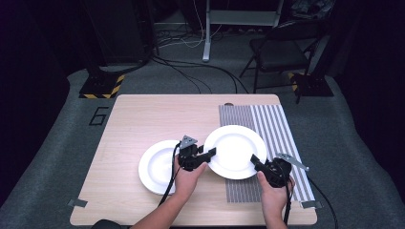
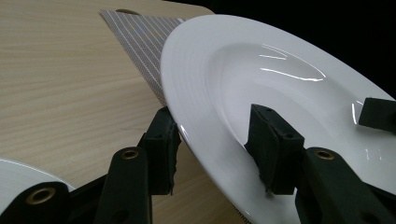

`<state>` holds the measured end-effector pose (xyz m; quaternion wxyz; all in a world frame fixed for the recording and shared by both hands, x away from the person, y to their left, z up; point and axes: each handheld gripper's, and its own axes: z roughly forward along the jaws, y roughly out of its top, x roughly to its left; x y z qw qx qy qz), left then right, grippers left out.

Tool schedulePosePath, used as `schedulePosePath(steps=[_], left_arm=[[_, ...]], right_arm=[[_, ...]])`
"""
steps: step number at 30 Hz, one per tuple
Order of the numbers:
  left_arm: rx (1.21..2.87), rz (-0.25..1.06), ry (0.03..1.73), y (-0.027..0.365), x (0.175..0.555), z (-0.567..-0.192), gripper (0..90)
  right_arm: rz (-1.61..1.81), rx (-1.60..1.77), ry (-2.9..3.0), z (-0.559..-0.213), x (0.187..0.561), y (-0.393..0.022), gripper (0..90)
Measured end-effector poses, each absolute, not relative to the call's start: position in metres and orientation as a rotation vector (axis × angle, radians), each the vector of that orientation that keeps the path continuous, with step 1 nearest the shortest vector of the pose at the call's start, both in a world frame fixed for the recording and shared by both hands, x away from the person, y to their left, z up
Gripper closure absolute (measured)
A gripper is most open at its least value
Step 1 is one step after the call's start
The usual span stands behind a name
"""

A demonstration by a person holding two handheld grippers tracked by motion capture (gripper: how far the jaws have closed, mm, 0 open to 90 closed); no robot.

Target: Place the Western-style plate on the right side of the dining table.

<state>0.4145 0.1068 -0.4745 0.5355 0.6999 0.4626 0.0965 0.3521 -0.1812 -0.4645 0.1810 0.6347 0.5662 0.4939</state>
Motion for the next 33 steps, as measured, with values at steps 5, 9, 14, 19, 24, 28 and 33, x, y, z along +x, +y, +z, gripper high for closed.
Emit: schedulePosePath(steps=[5, 9, 14, 19, 24, 28, 33], left_arm=[[1.649, 0.227, 1.109, 0.102, 0.416, -0.477, 55.3], [1.632, 0.215, 1.117, 0.098, 0.417, -0.479, 55.8], [1.640, 0.206, 1.114, 0.091, 0.418, -0.480, 56.5], [1.650, 0.204, 1.105, 0.084, 0.421, -0.479, 57.5], [1.663, 0.207, 1.093, 0.077, 0.421, -0.478, 58.0], [1.674, 0.199, 1.082, 0.072, 0.422, -0.479, 58.2], [1.683, 0.198, 1.067, 0.067, 0.422, -0.480, 58.4]], right_arm=[[1.407, 1.799, 1.597, -0.464, 0.353, -0.186, 61.1], [1.413, 1.810, 1.592, -0.464, 0.354, -0.191, 62.4], [1.413, 1.834, 1.576, -0.467, 0.355, -0.197, 62.5], [1.406, 1.851, 1.559, -0.471, 0.355, -0.204, 62.4], [1.405, 1.870, 1.533, -0.475, 0.353, -0.210, 62.3], [1.394, 1.884, 1.519, -0.477, 0.351, -0.214, 62.1], [1.379, 1.887, 1.505, -0.478, 0.347, -0.218, 61.8]])
